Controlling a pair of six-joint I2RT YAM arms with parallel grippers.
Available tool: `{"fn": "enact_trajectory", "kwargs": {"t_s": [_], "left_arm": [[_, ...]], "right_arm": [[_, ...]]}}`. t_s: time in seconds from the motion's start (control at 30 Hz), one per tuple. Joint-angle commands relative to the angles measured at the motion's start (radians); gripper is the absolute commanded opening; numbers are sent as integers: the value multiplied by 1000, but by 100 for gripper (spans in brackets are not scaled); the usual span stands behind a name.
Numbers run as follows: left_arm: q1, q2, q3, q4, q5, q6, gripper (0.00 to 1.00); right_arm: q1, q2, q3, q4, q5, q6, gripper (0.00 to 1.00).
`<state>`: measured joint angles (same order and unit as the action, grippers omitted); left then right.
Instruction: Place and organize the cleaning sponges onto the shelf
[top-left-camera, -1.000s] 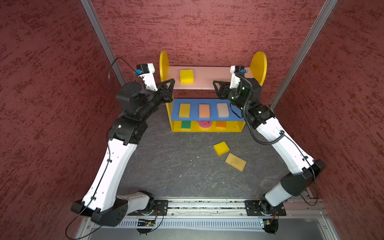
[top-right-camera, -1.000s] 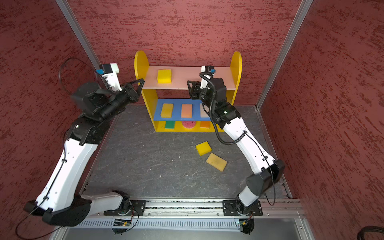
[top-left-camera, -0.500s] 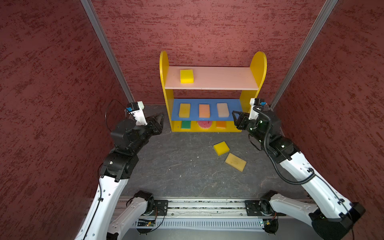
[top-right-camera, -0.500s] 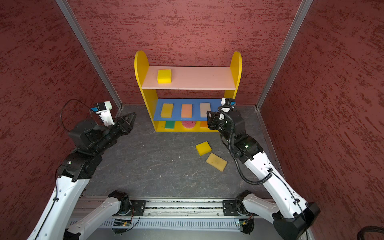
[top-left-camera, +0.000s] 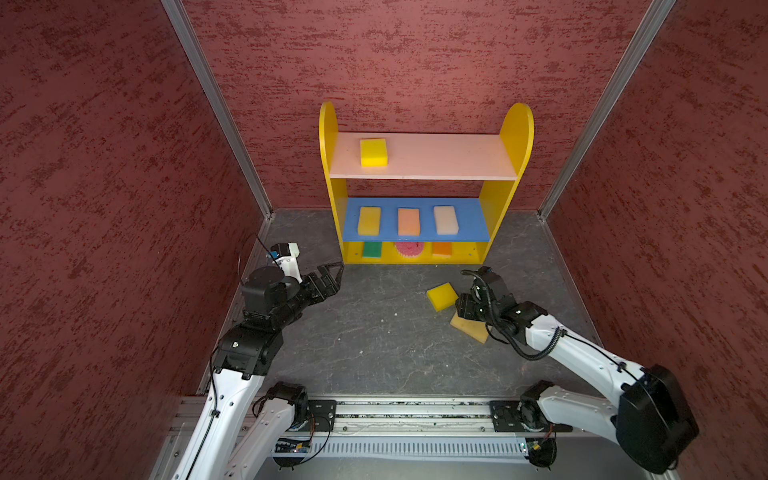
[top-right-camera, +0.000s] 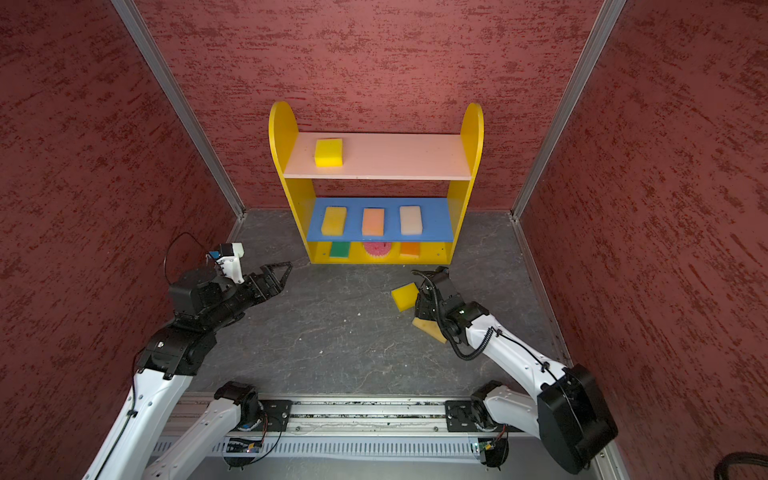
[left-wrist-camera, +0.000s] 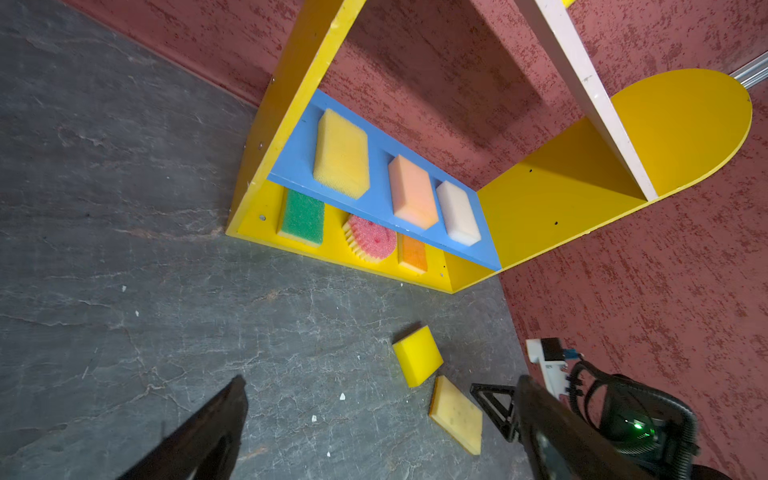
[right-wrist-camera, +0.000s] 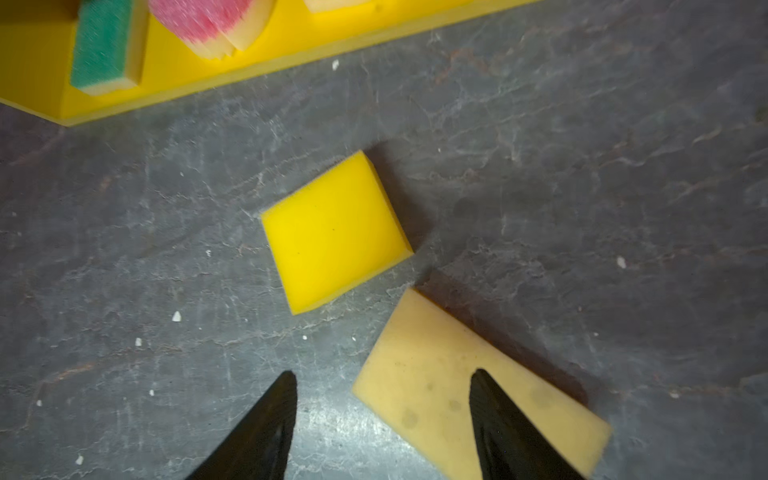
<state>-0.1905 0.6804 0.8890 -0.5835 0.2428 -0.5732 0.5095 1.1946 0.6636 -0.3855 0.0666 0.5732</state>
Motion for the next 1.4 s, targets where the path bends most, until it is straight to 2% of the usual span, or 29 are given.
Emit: {"fn": "enact_trajectory", "kwargs": {"t_s": [0.0, 0.2, 0.4, 0.53, 0.67, 0.77, 0.83, 0.93, 1.17, 1.37], "left_arm": [[6, -3, -13, -1, 43, -25, 100], [11, -30, -35, -56, 47, -29, 100], [23, -76, -47, -105, 22, -10, 100], [35, -77, -48, -113, 8, 1, 100], [46, -64, -38, -102, 25, 11, 100], [56, -54, -53, -74, 21, 11, 100], [64, -46, -72, -37, 41, -6, 100], [71, -29, -98, 16, 66, -20, 100], [103, 39, -80, 25, 115, 1, 100], [156, 54, -90, 60, 179, -4, 100]], "right_arm": [[-5, 52, 8, 147, -51, 45, 69], [-10, 173, 8, 316, -83, 140, 79], [-29, 340, 75, 377, -99, 154, 80], [-29, 473, 190, 365, -135, 113, 77], [-17, 561, 242, 477, -264, 107, 64], [25, 610, 295, 497, -295, 70, 63], [59, 636, 332, 477, -296, 30, 63], [105, 636, 338, 463, -237, 2, 63], [107, 578, 232, 489, -180, 78, 66], [114, 624, 262, 462, -174, 110, 62]]}}
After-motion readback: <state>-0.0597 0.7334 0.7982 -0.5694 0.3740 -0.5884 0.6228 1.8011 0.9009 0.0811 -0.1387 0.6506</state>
